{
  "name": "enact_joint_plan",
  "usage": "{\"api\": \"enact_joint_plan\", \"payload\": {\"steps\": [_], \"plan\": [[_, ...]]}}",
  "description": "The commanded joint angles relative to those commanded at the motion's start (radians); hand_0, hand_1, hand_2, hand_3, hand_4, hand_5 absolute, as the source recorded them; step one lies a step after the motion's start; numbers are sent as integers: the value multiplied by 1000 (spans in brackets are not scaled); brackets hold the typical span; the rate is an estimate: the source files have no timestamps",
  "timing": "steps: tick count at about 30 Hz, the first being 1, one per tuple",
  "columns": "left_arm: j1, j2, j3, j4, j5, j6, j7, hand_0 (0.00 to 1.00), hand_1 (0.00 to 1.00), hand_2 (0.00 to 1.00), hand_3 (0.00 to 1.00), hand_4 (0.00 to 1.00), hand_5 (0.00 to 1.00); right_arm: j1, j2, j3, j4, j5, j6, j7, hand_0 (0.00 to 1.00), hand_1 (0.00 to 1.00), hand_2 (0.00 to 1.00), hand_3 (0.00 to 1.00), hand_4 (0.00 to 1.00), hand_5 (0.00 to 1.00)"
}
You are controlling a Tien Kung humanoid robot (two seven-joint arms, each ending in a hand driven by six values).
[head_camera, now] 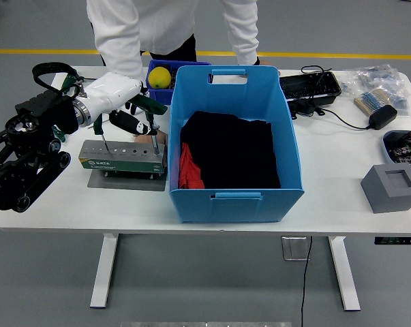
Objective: Lift tool from toolbox,place it in box,lift tool from toolbox,place it in box
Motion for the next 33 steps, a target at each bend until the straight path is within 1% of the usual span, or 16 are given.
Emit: {"api": "enact_joint_plan", "payload": {"steps": [1,2,7,8,13,14,19,20,25,26,31,32,33], "plan": [[-3,0,1,5,0,2,0,366,314,293,399,998,583,1,-1,2,0,-3,0,0,759,773,819,694,931,779],[-5,-1,2,8,-1,4,-1,295,210,218,303,998,579,1,-1,3,0,-6,-1,-1,757,768,818,687,926,774],[-13,-4,13,26,-10,15,-5,295,210,218,303,998,579,3,-3,15,0,-24,-4,-4,757,768,818,687,926,774],[-14,-4,16,29,-12,16,-5,256,161,180,251,998,581,3,-3,17,0,-27,-4,-4,757,767,817,684,921,768],[-15,-8,22,44,-20,19,-1,256,161,180,251,998,581,2,-3,17,0,-26,-8,0,757,767,817,684,921,768],[-16,-8,23,47,-22,20,-1,218,125,151,214,998,600,2,-3,17,0,-25,-9,1,756,762,811,682,918,766],[-18,-12,25,59,-37,28,2,218,125,151,214,998,600,4,-4,19,0,-29,-11,2,756,762,811,682,918,766],[-18,-12,25,59,-41,30,3,169,76,116,168,998,610,4,-4,20,0,-30,-12,2,754,759,810,680,917,763],[-20,-15,31,64,-70,50,6,169,76,116,168,998,610,6,-6,26,1,-38,-14,1,754,759,810,680,917,763],[-20,-15,31,65,-75,54,6,128,31,73,100,998,625,6,-6,26,1,-39,-14,0,753,756,809,671,913,759],[-21,-18,38,71,-107,80,-1,128,31,73,100,998,625,7,-6,30,1,-46,-15,0,753,756,809,671,913,759],[-21,-19,39,72,-112,86,-5,96,2,36,51,998,625,7,-6,31,1,-47,-15,0,752,755,806,668,912,757],[-20,-19,41,73,-116,92,-8,96,2,36,51,998,625,7,-6,31,1,-48,-15,0,752,755,806,668,912,757]]}}
